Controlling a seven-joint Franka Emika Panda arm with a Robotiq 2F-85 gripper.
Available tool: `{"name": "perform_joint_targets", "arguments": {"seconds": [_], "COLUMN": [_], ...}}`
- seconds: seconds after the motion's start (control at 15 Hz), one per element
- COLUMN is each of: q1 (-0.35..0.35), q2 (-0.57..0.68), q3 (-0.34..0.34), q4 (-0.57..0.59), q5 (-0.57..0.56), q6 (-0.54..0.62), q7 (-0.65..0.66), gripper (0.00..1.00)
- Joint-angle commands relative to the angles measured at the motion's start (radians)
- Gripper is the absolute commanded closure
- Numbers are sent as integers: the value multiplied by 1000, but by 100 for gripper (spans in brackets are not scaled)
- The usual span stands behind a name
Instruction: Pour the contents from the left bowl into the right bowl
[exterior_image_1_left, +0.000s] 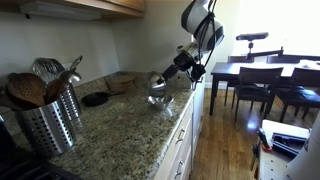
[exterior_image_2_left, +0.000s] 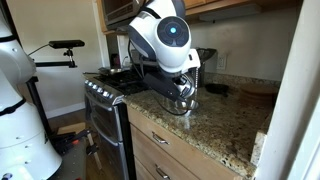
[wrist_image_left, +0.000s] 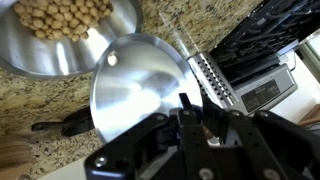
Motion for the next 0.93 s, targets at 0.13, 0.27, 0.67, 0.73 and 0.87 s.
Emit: {"name": "perform_joint_targets", "arguments": {"seconds": [0.13,0.27,0.67,0.73,0.87], "q1": [-22,-23,-32,-31,-25], "q2": [-27,-22,-17,-15,-15], "q3": [-13,-17,-24,-23,-18], "q4": [-41,-45,-48,-47,-41], "q5": [64,76,87,83,71], "q6": [-49,-55,-80,-75,-55], "q7": [-87,-100,-119,-110,-88], "gripper": [91,91,91,91,91]}}
